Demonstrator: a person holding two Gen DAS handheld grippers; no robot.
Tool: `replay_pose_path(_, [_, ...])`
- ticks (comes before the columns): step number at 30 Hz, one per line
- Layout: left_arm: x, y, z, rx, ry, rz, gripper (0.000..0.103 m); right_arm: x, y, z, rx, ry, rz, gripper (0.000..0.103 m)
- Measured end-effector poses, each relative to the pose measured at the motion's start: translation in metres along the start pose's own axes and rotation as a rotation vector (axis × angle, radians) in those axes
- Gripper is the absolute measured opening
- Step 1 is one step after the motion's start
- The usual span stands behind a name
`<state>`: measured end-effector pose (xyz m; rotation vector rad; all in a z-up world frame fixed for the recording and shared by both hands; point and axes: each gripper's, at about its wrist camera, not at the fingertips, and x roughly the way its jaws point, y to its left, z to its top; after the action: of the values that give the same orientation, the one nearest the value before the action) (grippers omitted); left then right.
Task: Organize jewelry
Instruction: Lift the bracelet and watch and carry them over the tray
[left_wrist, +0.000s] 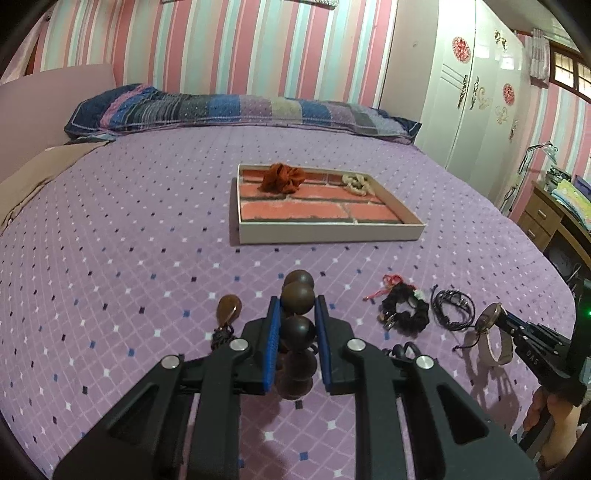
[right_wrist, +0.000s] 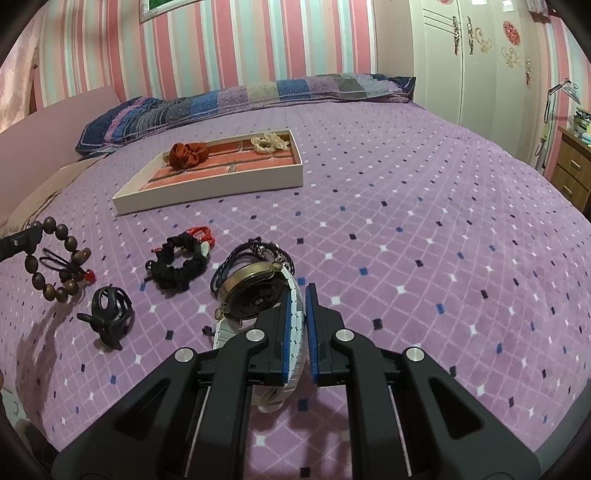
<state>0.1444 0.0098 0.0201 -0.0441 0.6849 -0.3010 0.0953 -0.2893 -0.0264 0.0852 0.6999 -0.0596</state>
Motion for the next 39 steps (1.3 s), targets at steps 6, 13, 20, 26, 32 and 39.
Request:
replay_pose_path(6, [-0.009, 0.001, 0.008, -0.007, -0.017, -0.033, 0.019, -0.001, 0.001, 0.001, -0.002, -0.007, 0.004, 0.009])
replay_pose_path(13, [-0.014, -0.005, 0.013, 0.016, -0.028, -0.046, 0.019, 0.0, -0.001, 0.001, 0.008, -0.006, 0.008, 0.009])
replay_pose_path(20, [-0.011, -0.006, 0.016, 0.02, -0.021, -0.072, 0.019, -0.001, -0.004, 0.005, 0.014, -0.016, 0.011, 0.009])
replay_pose_path(26, [-0.006, -0.01, 0.021, 0.035, -0.025, -0.037, 0.019, 0.0, -0.004, 0.012, 0.013, -0.022, 0.016, 0.009])
replay_pose_path(32, [0.003, -0.012, 0.027, 0.027, -0.007, 0.005, 0.019, -0.002, -0.003, 0.022, 0.007, -0.035, 0.028, 0.009])
replay_pose_path(39, [0.011, -0.016, 0.04, 0.034, 0.003, 0.034, 0.019, -0.008, -0.001, 0.047, -0.004, -0.066, 0.032, 0.009])
